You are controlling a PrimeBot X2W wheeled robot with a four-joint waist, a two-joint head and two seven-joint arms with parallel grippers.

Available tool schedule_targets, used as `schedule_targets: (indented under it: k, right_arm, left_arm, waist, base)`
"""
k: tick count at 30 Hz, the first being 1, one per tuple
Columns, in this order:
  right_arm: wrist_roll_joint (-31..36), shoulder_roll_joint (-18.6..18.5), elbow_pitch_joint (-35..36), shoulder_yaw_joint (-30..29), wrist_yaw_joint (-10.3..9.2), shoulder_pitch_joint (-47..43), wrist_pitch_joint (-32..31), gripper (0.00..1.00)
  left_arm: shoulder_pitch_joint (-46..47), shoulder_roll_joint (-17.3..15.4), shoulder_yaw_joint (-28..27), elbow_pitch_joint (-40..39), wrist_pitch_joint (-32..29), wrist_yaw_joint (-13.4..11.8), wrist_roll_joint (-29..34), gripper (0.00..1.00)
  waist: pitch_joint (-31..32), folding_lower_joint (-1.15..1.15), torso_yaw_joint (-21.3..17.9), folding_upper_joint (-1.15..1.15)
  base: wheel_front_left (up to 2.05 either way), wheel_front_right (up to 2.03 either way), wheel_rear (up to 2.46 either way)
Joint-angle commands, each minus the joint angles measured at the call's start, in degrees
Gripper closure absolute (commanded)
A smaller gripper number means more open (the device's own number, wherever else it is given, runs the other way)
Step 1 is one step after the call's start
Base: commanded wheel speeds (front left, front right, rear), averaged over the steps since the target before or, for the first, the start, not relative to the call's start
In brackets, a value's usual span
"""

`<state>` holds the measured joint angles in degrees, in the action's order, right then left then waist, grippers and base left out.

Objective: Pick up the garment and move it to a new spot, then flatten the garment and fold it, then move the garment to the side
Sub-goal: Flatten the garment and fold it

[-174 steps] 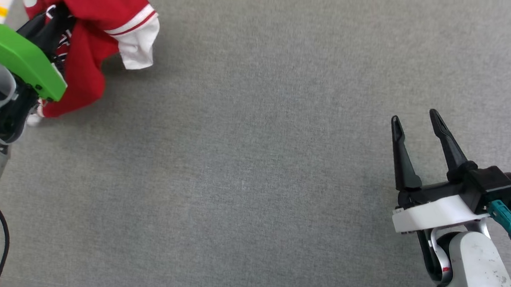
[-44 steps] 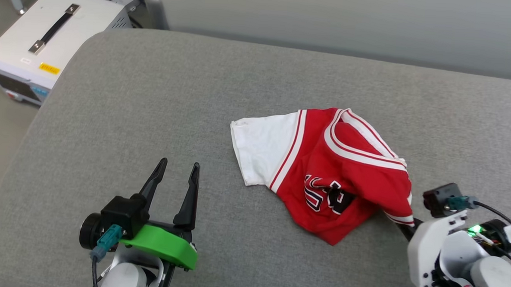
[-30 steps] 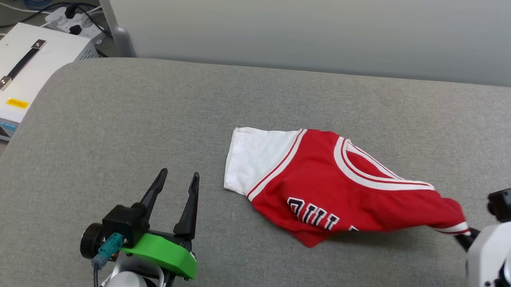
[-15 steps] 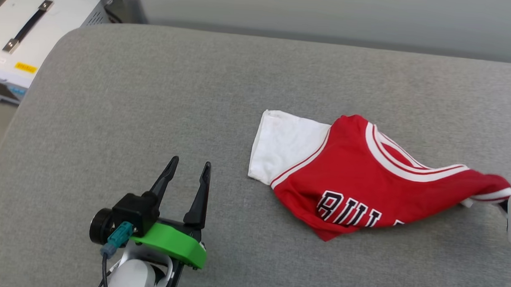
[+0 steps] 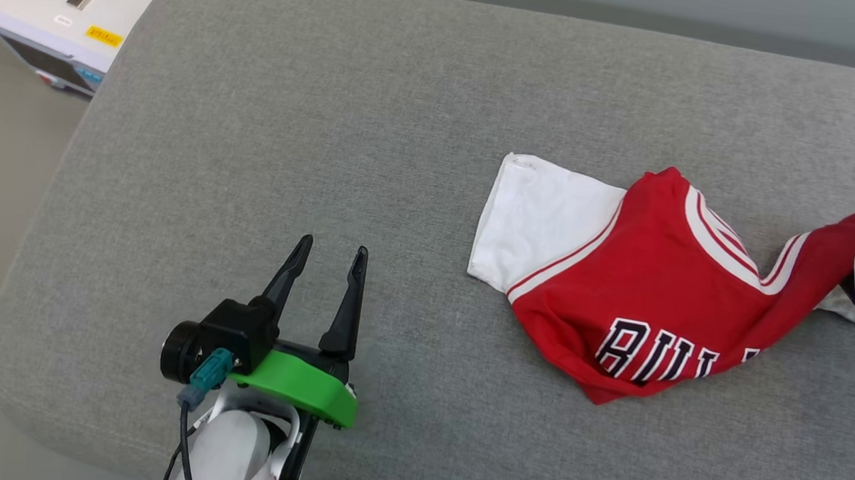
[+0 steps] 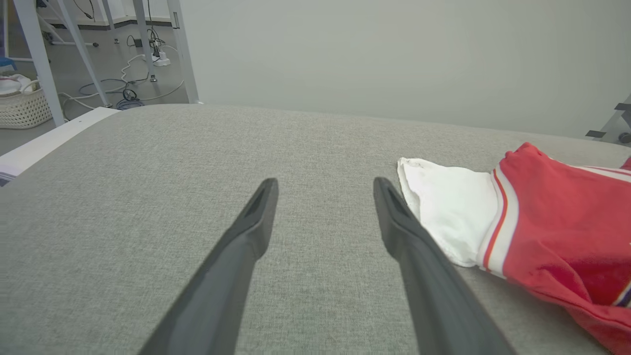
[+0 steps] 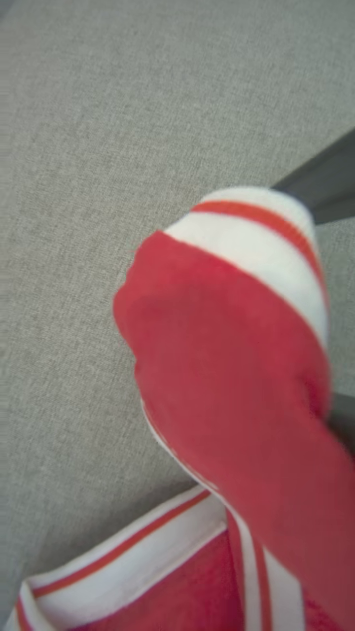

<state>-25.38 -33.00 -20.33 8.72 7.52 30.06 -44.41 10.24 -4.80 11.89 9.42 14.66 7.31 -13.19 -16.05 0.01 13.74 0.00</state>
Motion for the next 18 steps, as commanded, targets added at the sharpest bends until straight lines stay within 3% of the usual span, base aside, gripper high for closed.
schedule_targets:
  k: [1, 10, 18]
  right_arm:
    - [0.3, 0.0, -1.0, 0.5, -0.03, 1.3, 1.8, 0.00]
    - [-0.5, 0.4, -5.7, 3.9, -0.03, 2.7, 12.6, 0.00]
    - [-1.2, 0.7, -2.4, 1.4, -0.03, -1.6, 20.2, 0.00]
  left_arm:
    - [0.8, 0.4, -0.3, 0.2, 0.3, 0.2, -0.3, 0.00]
    - [-0.3, 0.3, -1.9, 0.6, 0.3, 0.2, -0.1, 0.00]
    - [-2.6, 0.0, -4.5, 0.3, 0.3, 0.2, -0.1, 0.00]
  waist:
    - [-0.2, -0.01, 0.5, 0.00]
    - [4.4, -0.01, -2.3, 0.00]
    - [9.8, -0.01, -6.8, 0.00]
  base:
    - [0.00, 0.00, 0.00]
    - [0.00, 0.00, 0.00]
    - [0.00, 0.00, 0.00]
